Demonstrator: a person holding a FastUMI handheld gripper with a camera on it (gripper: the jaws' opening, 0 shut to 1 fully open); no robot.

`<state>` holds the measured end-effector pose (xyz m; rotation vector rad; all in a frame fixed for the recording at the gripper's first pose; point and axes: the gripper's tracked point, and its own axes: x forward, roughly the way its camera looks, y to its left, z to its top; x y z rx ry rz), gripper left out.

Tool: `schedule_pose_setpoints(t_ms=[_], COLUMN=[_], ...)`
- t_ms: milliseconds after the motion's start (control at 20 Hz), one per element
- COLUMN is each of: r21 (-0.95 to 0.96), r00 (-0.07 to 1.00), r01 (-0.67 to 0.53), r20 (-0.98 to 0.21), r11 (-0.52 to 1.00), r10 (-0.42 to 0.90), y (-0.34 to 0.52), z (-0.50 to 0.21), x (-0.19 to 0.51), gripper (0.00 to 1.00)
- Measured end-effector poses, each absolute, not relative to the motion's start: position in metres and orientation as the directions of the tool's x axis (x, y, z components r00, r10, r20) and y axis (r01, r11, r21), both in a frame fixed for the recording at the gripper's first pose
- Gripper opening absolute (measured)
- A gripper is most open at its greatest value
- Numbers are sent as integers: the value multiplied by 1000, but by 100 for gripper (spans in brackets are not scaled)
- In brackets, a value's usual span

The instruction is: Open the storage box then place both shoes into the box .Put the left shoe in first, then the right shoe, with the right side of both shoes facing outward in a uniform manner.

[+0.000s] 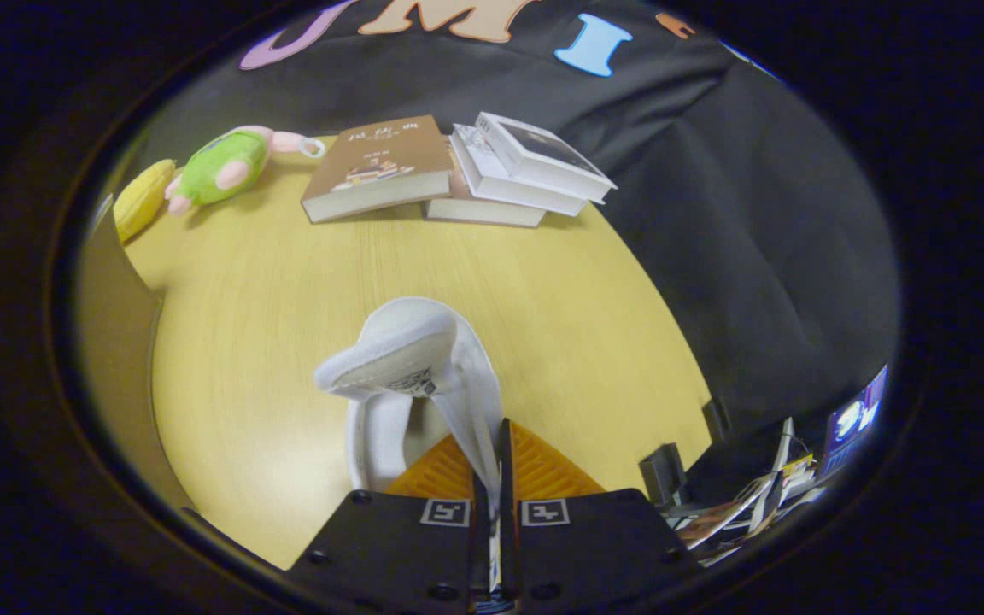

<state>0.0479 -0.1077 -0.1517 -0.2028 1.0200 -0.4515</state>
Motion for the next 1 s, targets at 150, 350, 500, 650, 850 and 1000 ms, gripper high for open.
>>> schedule_pose_setpoints(t_ms=[150,350,500,650,850,1000], r21=[-343,-339,-242,-129,-71,-102], r00=[484,521,608,692,732,721], r01=[315,355,363,319,198,106], r20=[-744,-702,-670,-645,-653,-677], r11=[885,871,900,939,978,989], r10=[-461,-485,-426,-324,-195,-148], y=[-86,-52,1,68,160,207], z=[-98,-13,33,48,34,6], x=[51,51,61,70,73,80], gripper=[8,8,8,8,8,7])
